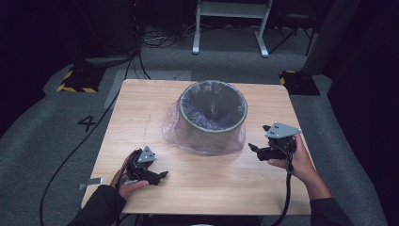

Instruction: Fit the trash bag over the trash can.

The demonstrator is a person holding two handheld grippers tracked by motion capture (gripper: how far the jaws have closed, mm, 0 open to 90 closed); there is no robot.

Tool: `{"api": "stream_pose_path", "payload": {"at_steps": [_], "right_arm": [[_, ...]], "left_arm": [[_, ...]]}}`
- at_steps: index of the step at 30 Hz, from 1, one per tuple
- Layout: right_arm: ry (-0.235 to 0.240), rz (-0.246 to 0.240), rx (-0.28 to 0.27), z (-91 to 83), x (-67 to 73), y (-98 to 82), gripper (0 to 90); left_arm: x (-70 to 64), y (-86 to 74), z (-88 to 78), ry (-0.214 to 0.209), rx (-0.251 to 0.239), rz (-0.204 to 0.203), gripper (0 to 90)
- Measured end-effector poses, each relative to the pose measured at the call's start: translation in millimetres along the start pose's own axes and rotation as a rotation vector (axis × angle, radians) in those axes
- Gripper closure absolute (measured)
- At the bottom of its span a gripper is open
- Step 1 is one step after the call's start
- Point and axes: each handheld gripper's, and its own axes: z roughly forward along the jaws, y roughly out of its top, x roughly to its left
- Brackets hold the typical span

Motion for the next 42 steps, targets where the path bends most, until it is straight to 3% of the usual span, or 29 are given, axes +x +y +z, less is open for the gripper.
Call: {"api": "stream_pose_path", "payload": {"at_steps": [8, 18, 28, 42], "right_arm": [[0.013, 0.040, 0.030, 4.7, -4.0, -19.2, 17.0], [0.004, 0.041, 0.100, 12.7, -3.8, -43.9, 16.8], [0.017, 0.082, 0.116, 16.5, -5.5, -72.8, 16.3], [0.027, 0.189, 0.131, 16.0, -5.6, -117.1, 16.3]], "left_arm": [[0.0, 0.0, 0.0, 0.000, 0.000, 0.000, 10.2], [0.1, 0.0, -0.1, 0.000, 0.001, 0.001, 10.2], [0.0, 0.0, 0.0, 0.000, 0.000, 0.000, 10.2], [0.2, 0.1, 0.1, -0.003, 0.001, 0.001, 10.0]]}}
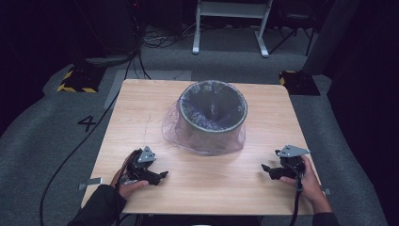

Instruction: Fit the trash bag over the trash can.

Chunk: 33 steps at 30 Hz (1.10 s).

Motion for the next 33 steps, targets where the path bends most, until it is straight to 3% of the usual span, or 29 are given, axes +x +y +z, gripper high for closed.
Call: {"api": "stream_pose_path", "payload": {"at_steps": [9, 19, 33], "right_arm": [[0.004, 0.103, -0.021, -4.7, -6.5, -26.9, 16.1], [-0.041, 0.194, -0.028, -14.6, -18.5, -46.5, 15.5], [-0.052, 0.202, -0.025, -13.5, -18.0, -45.9, 13.9]], "left_arm": [[0.0, 0.1, 0.1, -0.001, 0.001, 0.001, 9.9], [-0.1, 0.1, 0.1, 0.000, 0.001, 0.001, 9.9], [-0.2, 0.1, 0.2, 0.001, 0.001, 0.001, 9.8]]}}
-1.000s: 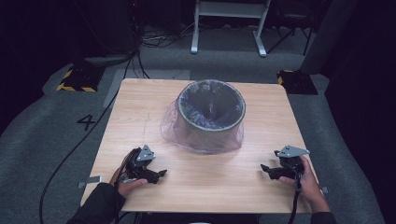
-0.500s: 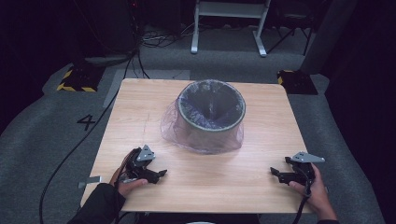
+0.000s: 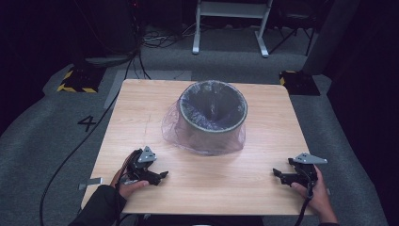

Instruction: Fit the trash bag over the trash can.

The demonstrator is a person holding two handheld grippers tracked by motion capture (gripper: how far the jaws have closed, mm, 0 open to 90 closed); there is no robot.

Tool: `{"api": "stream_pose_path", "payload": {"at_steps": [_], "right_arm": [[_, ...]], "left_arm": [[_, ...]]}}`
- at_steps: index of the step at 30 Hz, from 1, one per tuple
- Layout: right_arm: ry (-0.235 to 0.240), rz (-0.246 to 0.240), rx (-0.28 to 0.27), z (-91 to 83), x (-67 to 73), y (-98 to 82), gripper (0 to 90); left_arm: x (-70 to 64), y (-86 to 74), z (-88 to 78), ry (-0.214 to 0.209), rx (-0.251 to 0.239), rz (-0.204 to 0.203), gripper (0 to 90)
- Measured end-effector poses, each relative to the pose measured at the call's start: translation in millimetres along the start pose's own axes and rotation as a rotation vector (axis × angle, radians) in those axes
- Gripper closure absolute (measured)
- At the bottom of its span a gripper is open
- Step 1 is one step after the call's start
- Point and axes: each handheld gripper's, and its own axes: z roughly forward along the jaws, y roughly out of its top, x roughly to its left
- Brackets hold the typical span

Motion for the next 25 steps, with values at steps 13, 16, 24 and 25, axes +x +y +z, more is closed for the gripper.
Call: {"api": "stream_pose_path", "payload": {"at_steps": [13, 16, 24, 25], "right_arm": [[-0.005, 0.003, 0.001, 0.0, 0.3, 0.0, 13.9], [-0.005, 0.003, 0.000, 0.0, 0.3, 0.0, 13.9], [-0.006, 0.005, 0.000, -0.2, 0.5, -0.1, 13.8], [-0.006, 0.005, 0.001, -0.2, 0.5, -0.1, 13.9]], "left_arm": [[0.4, 0.8, 0.8, -0.004, 0.001, 0.004, 9.3], [0.4, 0.9, 0.8, -0.005, 0.002, 0.004, 9.3], [0.7, 1.6, 1.7, -0.009, 0.001, 0.008, 8.8], [0.7, 1.7, 1.7, -0.008, 0.002, 0.009, 8.8]]}}
